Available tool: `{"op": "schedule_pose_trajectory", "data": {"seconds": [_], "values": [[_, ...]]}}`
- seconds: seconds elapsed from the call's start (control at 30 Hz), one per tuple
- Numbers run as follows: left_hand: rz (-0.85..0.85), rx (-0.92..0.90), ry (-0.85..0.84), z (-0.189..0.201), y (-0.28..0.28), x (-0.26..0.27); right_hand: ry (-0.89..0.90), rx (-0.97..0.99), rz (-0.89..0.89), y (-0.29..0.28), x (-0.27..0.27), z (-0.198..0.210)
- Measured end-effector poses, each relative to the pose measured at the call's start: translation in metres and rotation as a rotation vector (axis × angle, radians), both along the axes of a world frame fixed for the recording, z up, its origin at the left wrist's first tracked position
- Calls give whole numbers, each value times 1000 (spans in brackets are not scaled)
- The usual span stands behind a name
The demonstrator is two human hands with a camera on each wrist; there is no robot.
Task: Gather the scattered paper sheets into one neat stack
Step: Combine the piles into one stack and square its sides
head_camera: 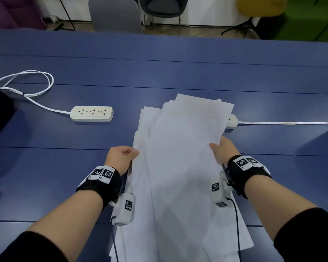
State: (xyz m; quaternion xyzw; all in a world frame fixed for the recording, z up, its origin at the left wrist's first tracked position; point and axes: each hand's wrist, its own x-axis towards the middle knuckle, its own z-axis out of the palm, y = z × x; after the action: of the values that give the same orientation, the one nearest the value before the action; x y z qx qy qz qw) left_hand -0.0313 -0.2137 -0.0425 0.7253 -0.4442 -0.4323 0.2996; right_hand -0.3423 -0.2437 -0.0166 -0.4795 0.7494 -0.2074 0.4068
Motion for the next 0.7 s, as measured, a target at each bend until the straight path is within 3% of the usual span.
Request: {"op": "schedule_pose_trajectory", "data": {"seconds": [0.13,0.3,0.37,0.53,0.6,0.7], "values": [[-36,18,-36,5,0,-15,26,75,97,-3,13,-2],[142,-7,12,20,11,-21,-36,-16,-220,13,15,-14],[189,21,58,26,28,-16,-56,9,-259,36,9,-20],[15,268,196,19,89,-1,-76,48,-187,128,3,-35],[-80,307,218,19,104,-8,-120,-6,-152,151,15,-34],[-89,336,336,31,112,-20,-173,-48,-99,165,30,-32]]}}
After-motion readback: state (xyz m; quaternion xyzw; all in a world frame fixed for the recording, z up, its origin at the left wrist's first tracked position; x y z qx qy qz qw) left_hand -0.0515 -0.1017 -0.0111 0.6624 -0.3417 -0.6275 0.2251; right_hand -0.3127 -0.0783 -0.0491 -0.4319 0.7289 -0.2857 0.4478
